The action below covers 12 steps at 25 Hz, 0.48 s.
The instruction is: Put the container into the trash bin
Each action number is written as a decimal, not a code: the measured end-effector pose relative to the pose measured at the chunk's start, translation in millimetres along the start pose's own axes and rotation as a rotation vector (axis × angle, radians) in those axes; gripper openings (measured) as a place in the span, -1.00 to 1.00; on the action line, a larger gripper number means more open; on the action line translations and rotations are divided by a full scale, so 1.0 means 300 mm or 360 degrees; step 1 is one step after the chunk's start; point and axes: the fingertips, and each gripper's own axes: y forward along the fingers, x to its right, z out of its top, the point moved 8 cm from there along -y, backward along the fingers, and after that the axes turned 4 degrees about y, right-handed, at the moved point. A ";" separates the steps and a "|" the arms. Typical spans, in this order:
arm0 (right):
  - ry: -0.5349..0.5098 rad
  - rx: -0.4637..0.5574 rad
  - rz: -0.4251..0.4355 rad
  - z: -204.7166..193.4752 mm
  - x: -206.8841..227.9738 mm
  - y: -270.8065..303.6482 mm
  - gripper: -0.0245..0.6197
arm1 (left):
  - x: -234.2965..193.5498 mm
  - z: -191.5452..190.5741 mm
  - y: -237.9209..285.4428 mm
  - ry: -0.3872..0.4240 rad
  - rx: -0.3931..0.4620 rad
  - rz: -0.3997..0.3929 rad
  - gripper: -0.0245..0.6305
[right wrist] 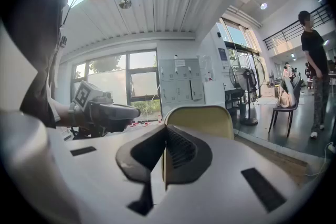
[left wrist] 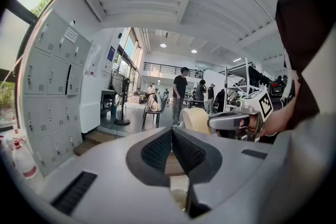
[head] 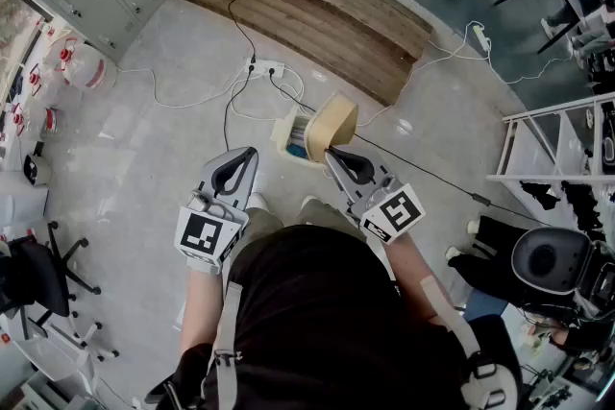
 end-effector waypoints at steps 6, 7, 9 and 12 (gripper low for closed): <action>-0.0020 -0.0025 0.0017 0.006 -0.087 0.109 -0.87 | -0.098 -0.025 -0.088 -0.0014 0.0002 -0.0006 -0.90; -0.0020 -0.0026 0.0015 0.008 -0.101 0.128 -0.87 | -0.114 -0.033 -0.102 -0.0016 0.0017 -0.0019 -0.90; -0.0023 -0.0030 0.0012 0.008 -0.129 0.163 -0.87 | -0.148 -0.053 -0.129 -0.0001 0.0059 -0.0039 -0.90; -0.0029 -0.0034 0.0002 0.004 -0.167 0.210 -0.87 | -0.198 -0.073 -0.165 -0.0006 0.0061 -0.0053 -0.90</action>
